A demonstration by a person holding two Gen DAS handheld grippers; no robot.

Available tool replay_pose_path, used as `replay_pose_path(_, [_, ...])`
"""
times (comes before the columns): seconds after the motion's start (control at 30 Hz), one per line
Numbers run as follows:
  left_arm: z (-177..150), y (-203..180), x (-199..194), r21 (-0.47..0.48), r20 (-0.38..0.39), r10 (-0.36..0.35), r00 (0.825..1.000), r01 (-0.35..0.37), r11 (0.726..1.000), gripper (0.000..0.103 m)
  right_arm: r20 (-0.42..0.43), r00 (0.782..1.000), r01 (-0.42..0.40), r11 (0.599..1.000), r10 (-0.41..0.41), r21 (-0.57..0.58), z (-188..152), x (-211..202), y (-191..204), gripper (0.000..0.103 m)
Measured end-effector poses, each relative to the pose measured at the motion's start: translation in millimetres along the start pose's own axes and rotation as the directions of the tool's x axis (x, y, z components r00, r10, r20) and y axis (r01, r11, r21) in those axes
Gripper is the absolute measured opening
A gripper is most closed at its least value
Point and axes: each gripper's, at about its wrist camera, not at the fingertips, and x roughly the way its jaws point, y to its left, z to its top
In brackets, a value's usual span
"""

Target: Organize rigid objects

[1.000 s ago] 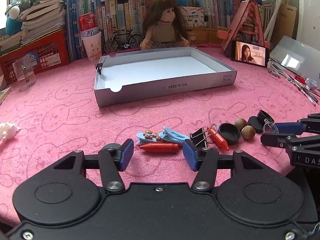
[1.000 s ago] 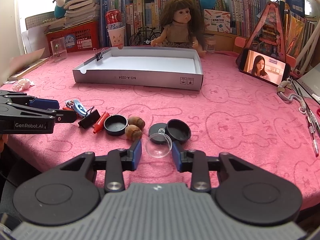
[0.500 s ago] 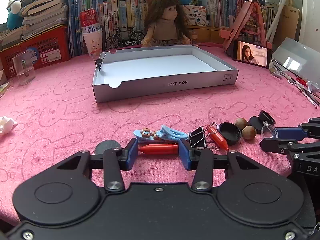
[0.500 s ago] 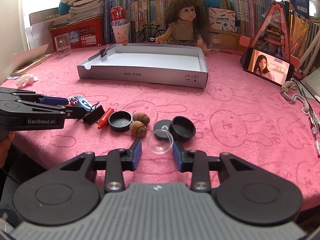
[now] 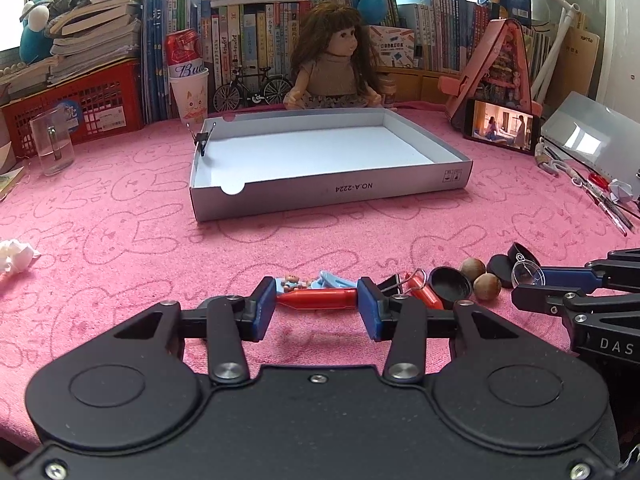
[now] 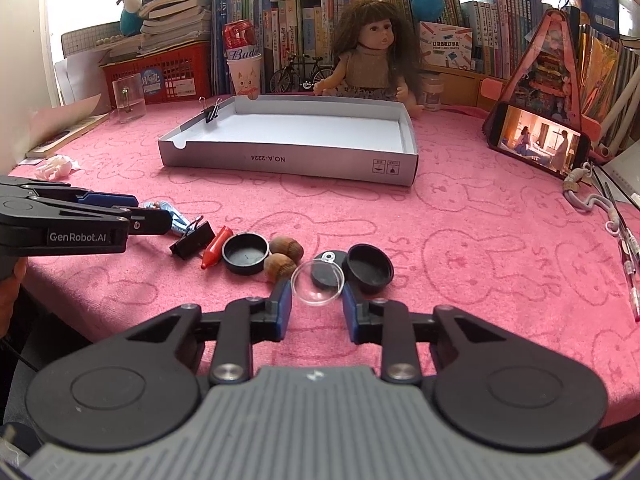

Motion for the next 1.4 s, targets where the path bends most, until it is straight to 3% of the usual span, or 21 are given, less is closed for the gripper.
replay_pose_path(0.93, [46, 14, 16, -0.085, 0.055, -0.008, 0.998, 0.012, 0.996, 0.042, 0.093, 0.996, 0.003, 0.998, -0.009, 0.058, 44, 15, -18, 0.033])
replay_pose_path(1.4, [98, 20, 55, -0.130, 0.029, -0.023, 0.999, 0.027, 0.991, 0.042, 0.115, 0.993, -0.027, 0.991, 0.012, 0.130, 89, 48, -36, 0.033])
